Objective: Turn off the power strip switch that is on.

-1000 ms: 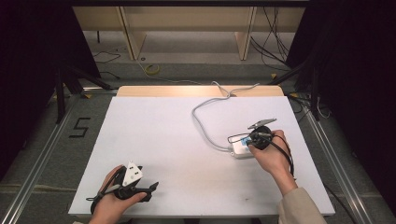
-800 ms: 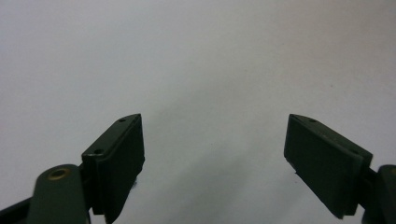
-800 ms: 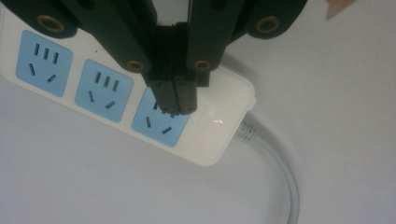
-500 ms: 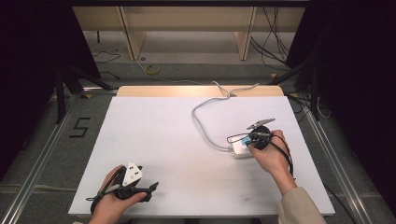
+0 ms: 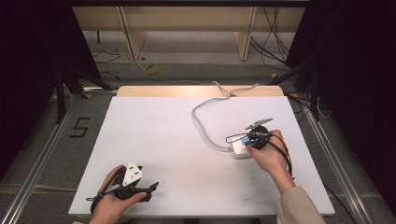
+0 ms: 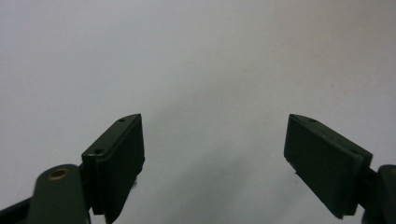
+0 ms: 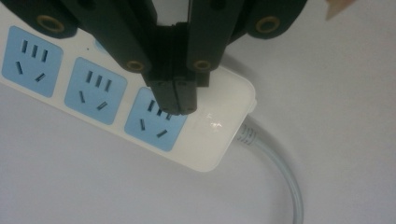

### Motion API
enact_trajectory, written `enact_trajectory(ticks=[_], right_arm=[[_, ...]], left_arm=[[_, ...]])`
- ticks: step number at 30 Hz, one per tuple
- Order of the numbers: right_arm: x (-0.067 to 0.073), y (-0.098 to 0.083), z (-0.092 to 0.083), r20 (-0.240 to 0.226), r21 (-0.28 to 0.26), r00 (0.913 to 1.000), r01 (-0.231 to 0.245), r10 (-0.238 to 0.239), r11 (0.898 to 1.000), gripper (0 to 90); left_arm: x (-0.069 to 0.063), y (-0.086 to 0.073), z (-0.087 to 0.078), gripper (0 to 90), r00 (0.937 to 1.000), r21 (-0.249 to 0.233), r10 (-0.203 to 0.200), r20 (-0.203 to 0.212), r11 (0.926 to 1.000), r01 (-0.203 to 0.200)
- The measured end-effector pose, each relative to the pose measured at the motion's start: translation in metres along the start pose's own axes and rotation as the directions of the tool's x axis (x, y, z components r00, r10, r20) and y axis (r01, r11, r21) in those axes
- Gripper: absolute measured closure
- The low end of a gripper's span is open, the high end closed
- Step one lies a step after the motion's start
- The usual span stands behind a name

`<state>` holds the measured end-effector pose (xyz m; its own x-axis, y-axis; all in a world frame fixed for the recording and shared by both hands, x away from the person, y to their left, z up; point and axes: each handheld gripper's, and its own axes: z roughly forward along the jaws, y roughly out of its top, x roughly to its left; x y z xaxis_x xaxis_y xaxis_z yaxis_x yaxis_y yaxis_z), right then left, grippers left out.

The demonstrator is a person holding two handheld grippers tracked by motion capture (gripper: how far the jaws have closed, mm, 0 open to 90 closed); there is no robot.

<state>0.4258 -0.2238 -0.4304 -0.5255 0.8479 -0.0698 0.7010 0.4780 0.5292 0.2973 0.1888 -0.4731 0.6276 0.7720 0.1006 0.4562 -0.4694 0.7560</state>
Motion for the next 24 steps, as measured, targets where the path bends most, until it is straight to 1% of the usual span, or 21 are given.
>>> enact_trajectory(ticks=[24], right_arm=[[-0.0011, 0.0005, 0.0059, 0.014, 0.024, 0.9999, 0.001, -0.002, 1.000, 90.0]], left_arm=[[-0.0002, 0.0000, 0.0002, 20.0, 1.0000, 0.001, 0.001, 0.000, 1.0000, -0.001]])
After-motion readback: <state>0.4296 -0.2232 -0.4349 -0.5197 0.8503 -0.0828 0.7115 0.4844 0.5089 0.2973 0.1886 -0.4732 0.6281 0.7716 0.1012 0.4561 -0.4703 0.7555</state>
